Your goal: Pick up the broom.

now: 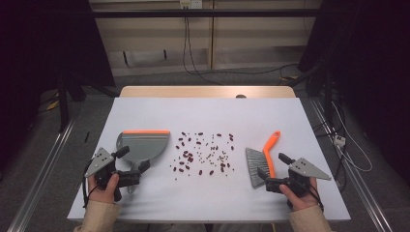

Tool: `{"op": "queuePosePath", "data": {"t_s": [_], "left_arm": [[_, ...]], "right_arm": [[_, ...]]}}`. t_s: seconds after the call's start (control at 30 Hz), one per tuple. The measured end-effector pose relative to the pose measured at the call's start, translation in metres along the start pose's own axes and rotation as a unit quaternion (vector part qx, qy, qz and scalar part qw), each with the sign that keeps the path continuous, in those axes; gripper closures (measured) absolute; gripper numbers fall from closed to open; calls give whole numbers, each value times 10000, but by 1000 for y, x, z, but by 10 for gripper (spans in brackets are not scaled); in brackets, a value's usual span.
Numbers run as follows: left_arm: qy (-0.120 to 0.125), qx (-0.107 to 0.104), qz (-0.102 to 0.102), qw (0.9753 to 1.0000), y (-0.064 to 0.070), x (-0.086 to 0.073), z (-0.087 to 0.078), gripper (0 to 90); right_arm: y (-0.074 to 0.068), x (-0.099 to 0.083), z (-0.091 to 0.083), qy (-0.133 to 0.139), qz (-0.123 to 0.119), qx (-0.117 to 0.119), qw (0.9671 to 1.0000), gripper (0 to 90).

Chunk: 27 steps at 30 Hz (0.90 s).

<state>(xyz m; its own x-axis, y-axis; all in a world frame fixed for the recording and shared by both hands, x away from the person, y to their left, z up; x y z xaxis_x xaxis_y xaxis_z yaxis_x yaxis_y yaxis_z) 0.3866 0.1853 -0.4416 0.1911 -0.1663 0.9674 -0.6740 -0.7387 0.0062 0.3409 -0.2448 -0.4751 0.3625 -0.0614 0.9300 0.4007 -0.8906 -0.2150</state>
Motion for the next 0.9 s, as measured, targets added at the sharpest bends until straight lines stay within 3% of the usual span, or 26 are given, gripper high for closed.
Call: {"op": "queuePosePath", "data": {"t_s": [0.37, 0.5, 0.57, 0.7, 0.73, 0.77, 0.83, 0.9], "left_arm": [[36, 17, 4, 10000, -1, 1, 0, 28], [47, 20, 6, 10000, -1, 1, 1, 28], [28, 11, 9, 10000, -1, 1, 1, 28], [50, 21, 18, 10000, 0, 2, 0, 29], [50, 20, 22, 10000, 0, 3, 0, 29], [48, 20, 18, 10000, -1, 2, 0, 29], [29, 10, 14, 10000, -1, 1, 1, 29], [23, 2, -21, 10000, -1, 1, 1, 29]], "right_arm": [[9, 8, 5, 1, -79, -269, 9996, 38], [22, 16, 13, -152, -266, -704, 9971, 53], [24, 17, 15, -176, -290, -738, 9967, 73], [41, 19, 26, -467, -22, -1003, 9939, 125], [41, 19, 26, -467, -22, -1003, 9939, 125], [46, 17, 31, -653, -20, -1104, 9917, 182], [49, 15, 37, -799, 6, -1103, 9907, 221], [51, 14, 39, -868, 11, -1156, 9895, 220]]}}
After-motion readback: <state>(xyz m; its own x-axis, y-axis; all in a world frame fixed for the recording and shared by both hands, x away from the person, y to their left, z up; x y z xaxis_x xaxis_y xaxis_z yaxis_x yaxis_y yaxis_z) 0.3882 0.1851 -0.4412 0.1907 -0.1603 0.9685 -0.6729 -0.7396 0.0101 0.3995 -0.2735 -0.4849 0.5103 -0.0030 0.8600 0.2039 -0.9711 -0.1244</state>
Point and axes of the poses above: each handheld gripper's, and its own axes: z roughly forward along the jaws, x roughly out of its top, y roughly to its right, the point moved 8 cm from there along z, roughly forward along the jaws, and after that the axes turned 8 degrees about z, right-handed, at the moved point
